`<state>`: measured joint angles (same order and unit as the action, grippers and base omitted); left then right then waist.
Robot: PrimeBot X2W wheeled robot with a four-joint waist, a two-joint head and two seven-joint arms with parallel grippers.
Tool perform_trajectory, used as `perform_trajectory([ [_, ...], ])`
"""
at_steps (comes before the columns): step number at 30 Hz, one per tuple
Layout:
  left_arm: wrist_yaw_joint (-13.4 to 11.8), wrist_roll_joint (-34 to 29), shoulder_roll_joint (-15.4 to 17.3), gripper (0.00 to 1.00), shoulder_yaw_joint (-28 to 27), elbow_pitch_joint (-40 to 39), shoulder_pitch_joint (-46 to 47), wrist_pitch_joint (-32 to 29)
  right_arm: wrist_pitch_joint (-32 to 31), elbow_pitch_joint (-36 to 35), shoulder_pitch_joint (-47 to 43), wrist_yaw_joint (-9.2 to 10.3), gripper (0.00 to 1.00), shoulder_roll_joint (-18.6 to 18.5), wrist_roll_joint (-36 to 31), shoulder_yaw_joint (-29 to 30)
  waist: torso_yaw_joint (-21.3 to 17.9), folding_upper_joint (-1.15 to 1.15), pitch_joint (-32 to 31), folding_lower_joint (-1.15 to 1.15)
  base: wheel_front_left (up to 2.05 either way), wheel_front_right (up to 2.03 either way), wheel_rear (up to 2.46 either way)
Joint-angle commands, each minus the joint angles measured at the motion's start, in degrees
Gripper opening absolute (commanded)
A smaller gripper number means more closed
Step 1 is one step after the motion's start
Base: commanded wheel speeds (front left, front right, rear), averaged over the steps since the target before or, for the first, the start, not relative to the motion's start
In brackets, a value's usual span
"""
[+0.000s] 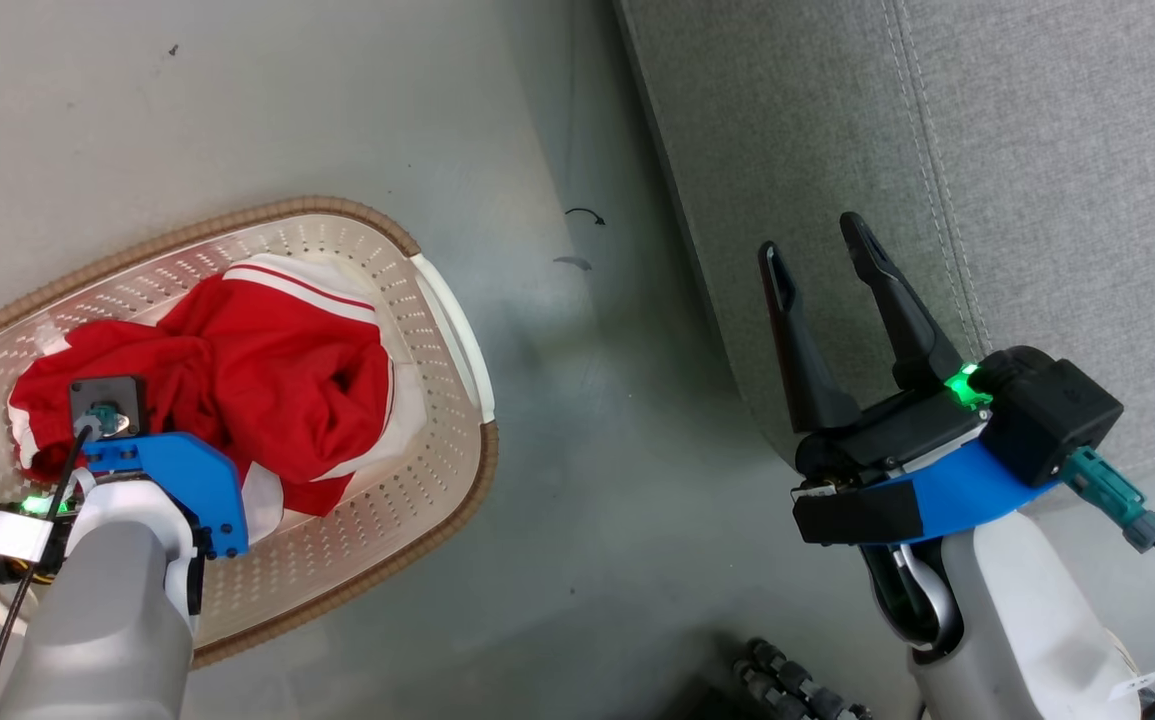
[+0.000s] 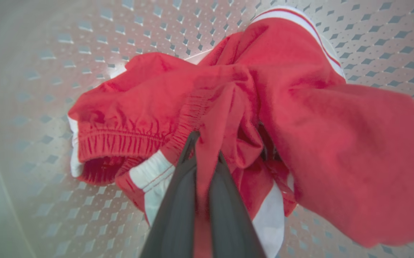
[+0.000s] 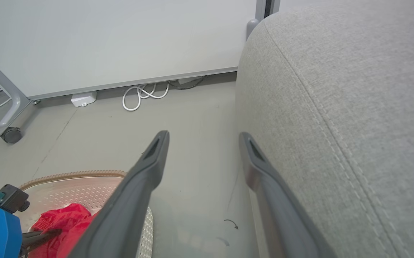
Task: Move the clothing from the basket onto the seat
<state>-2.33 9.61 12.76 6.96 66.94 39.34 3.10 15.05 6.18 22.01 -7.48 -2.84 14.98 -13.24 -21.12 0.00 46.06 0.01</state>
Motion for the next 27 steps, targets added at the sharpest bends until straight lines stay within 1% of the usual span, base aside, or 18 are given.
perform_trajectory([
  [1,0.29,0.39,0.01,0.00,0.30,0.25,1.12,0.39,0.19,0.10,0.71,-0.03,1.00,-0.08,0.04,0.12,0.08,0.00,-0.21,-0.01,0.00,0.00,0.00],
  [7,0.97,0.99,-0.71,0.00,0.61,0.62,1.19,1.28,0.19,0.37,0.75,-0.03,1.00,-0.08,-0.42,0.41,0.70,0.00,-1.36,-0.01,0.00,0.00,0.00],
  [12,2.31,1.58,-1.97,0.00,0.98,0.99,0.84,3.09,0.19,0.87,0.82,-0.03,1.00,-0.09,-0.84,0.56,2.13,0.00,-4.00,-0.01,0.00,0.00,0.00],
  [20,5.54,2.48,-5.18,0.00,2.37,1.34,0.24,6.99,0.19,2.43,-0.44,-0.03,1.00,-0.10,-2.55,1.26,5.60,0.00,-11.22,-0.01,0.00,0.00,0.00],
  [23,6.89,2.61,-5.89,0.00,3.11,1.30,0.13,8.36,0.18,3.20,-0.83,-0.03,1.00,-0.11,-3.25,1.32,6.79,0.00,-14.28,-0.01,0.00,0.00,0.00],
  [27,8.03,2.76,-7.18,0.00,4.39,0.94,-0.24,9.80,0.18,4.15,-1.83,-0.03,1.00,-0.13,-4.22,1.45,8.45,0.00,-18.88,-0.01,0.00,0.00,0.00],
])
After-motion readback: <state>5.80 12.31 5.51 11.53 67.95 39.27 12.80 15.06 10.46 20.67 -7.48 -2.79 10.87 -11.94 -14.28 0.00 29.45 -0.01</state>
